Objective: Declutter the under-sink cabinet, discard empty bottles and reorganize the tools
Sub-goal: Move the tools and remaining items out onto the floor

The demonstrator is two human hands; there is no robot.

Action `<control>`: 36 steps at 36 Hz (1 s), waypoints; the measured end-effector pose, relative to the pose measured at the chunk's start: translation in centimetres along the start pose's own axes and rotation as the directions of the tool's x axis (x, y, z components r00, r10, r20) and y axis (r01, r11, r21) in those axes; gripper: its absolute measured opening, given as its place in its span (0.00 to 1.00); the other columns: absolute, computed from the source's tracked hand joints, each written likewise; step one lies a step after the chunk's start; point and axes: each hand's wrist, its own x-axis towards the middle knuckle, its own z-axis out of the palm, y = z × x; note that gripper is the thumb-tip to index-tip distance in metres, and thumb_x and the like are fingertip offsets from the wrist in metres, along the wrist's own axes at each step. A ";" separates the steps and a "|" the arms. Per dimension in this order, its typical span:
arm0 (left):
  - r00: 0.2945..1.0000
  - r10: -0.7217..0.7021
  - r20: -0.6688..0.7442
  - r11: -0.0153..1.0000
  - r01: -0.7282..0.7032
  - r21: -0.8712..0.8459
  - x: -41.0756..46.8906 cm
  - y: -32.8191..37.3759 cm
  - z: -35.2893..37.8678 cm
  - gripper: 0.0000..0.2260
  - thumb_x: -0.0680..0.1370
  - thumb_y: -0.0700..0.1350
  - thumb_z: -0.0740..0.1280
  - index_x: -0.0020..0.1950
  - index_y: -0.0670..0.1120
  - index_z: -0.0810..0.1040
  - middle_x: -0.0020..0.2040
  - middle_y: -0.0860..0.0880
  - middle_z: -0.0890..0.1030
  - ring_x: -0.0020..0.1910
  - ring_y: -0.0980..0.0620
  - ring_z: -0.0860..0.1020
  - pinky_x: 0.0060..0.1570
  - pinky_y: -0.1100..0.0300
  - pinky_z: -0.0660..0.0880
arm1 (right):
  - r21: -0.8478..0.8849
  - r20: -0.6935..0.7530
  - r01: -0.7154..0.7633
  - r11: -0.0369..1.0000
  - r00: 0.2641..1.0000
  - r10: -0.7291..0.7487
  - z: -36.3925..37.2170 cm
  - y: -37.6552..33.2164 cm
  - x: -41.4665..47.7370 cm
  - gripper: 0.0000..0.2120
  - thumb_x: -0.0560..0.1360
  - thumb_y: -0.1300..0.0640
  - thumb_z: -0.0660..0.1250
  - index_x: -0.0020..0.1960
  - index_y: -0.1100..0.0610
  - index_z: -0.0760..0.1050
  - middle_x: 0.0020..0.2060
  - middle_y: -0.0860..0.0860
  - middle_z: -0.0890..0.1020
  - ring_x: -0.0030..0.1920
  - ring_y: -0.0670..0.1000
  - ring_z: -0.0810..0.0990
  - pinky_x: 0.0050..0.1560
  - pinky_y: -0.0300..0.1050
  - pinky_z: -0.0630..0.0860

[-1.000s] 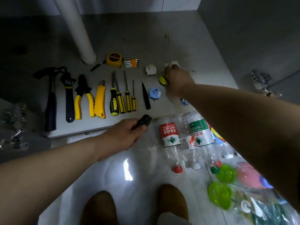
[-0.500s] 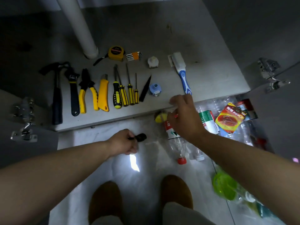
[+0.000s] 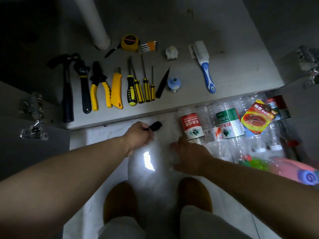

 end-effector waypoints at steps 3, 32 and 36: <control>1.000 0.025 -0.008 0.998 -0.024 0.056 0.1 -0.8 -0.4 0.06 0.82 0.37 0.65 0.58 0.42 0.77 0.44 0.43 0.80 0.33 0.54 0.75 0.28 0.66 0.70 | -0.125 0.061 -0.010 0.992 0.998 0.018 2.5 -0.6 -0.5 0.39 0.74 0.46 0.71 0.77 0.49 0.54 0.71 0.56 0.63 0.57 0.62 0.79 0.50 0.59 0.81; 0.999 -0.011 -0.036 0.992 0.006 -0.127 1.3 -1.2 0.2 0.21 0.79 0.35 0.69 0.70 0.44 0.70 0.59 0.39 0.79 0.49 0.47 0.78 0.47 0.55 0.79 | -0.285 0.078 0.025 0.958 0.997 -0.002 2.6 0.4 -1.5 0.41 0.76 0.56 0.72 0.80 0.52 0.52 0.71 0.61 0.65 0.60 0.59 0.78 0.50 0.51 0.79; 0.995 -0.028 0.093 1.000 0.029 -0.012 0.3 -1.3 0.4 0.11 0.80 0.36 0.68 0.62 0.42 0.77 0.57 0.37 0.81 0.49 0.41 0.82 0.52 0.49 0.81 | -0.196 -0.105 0.051 0.979 0.992 -0.073 2.5 0.2 -1.0 0.38 0.74 0.53 0.72 0.76 0.52 0.55 0.66 0.58 0.68 0.49 0.57 0.81 0.38 0.49 0.78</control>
